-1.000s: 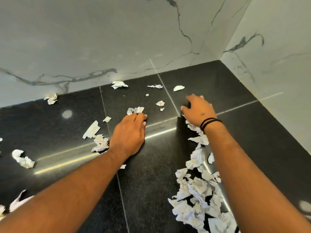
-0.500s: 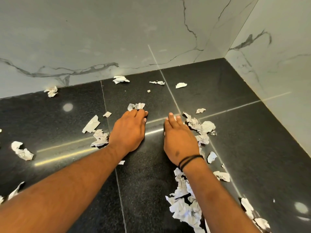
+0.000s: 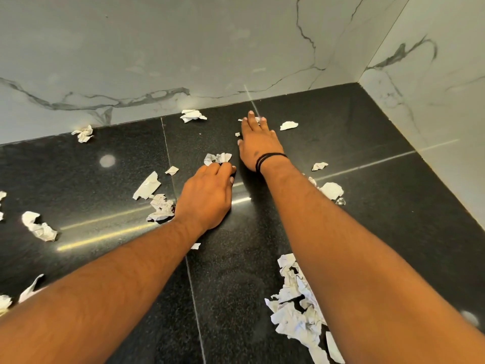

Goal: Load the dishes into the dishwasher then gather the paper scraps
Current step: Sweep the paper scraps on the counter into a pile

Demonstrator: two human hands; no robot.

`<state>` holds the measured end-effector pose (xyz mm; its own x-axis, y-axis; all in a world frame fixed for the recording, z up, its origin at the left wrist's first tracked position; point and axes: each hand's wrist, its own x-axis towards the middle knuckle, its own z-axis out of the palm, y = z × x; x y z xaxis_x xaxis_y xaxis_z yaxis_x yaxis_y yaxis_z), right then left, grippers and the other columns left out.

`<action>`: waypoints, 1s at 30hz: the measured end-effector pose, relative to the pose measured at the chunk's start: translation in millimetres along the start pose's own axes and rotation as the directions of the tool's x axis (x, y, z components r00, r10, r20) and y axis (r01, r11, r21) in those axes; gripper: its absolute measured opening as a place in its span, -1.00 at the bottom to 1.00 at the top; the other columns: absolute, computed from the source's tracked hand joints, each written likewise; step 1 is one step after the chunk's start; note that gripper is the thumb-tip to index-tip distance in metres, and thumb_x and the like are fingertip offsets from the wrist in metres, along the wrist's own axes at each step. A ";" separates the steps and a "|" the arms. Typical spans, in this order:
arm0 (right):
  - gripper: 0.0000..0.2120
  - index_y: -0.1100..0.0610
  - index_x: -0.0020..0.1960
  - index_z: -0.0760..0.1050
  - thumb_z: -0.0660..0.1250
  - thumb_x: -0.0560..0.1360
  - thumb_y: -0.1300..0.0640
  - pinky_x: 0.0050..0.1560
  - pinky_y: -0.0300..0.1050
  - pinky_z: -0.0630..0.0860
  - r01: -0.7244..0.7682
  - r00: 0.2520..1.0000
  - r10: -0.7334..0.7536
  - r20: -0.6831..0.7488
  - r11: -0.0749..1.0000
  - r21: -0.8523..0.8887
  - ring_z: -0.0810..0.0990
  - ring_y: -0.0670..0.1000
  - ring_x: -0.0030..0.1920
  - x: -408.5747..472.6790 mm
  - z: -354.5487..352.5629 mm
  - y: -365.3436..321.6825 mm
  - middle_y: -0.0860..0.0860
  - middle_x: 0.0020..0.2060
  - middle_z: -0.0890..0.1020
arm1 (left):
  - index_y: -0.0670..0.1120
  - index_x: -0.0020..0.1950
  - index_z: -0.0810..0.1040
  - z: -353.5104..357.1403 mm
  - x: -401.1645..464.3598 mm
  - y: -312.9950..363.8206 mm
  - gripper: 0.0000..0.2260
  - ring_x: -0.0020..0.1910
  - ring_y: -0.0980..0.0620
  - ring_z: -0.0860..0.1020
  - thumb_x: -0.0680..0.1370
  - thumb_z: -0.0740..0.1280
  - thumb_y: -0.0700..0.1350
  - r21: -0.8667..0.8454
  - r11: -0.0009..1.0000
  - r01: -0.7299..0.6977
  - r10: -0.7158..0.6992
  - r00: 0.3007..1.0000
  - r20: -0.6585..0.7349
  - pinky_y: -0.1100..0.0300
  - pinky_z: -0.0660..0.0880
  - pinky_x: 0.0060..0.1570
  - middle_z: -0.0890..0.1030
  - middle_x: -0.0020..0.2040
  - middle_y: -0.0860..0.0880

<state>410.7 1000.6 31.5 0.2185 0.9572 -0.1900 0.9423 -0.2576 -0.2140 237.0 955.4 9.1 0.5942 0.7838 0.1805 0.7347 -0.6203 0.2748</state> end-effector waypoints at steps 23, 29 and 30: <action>-0.38 0.23 0.61 0.04 0.07 0.68 -0.07 0.57 0.19 0.02 -0.151 0.983 0.152 -0.105 0.988 0.018 -0.05 0.20 0.61 -23.1 -14.4 49.1 0.16 0.62 0.01 | -0.04 0.19 0.47 2.5 -0.7 -1.1 -0.82 -0.04 -0.09 0.51 0.68 0.14 -0.04 -0.023 1.000 -0.004 0.004 1.000 -0.030 0.02 0.44 -0.17 0.56 0.01 -0.06; -0.55 0.23 0.42 0.40 0.09 0.65 -0.01 0.50 0.19 0.20 -0.127 0.977 0.115 -0.182 0.990 -0.058 0.29 0.22 0.47 -78.4 13.7 47.9 0.17 0.46 0.37 | -0.04 0.21 0.47 4.0 -1.1 -2.3 -0.81 -0.05 -0.07 0.50 0.68 0.14 -0.03 -0.017 1.000 -0.009 0.008 0.999 -0.040 0.06 0.42 -0.17 0.56 0.02 -0.05; -0.60 0.22 0.34 0.47 0.12 0.63 0.03 0.46 0.19 0.25 -0.132 0.968 0.113 -0.226 0.989 -0.067 0.37 0.22 0.40 -95.5 17.1 44.3 0.15 0.38 0.45 | -0.04 0.21 0.47 4.1 -0.9 -2.4 -0.81 -0.05 -0.06 0.50 0.68 0.15 -0.03 -0.017 1.000 -0.009 0.009 0.999 -0.044 0.07 0.41 -0.17 0.56 0.02 -0.04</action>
<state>427.3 895.6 23.8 0.3756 0.9268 0.0079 0.9201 -0.3718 -0.1230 236.1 956.1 4.3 0.5856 0.7790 0.2241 0.7236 -0.6270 0.2886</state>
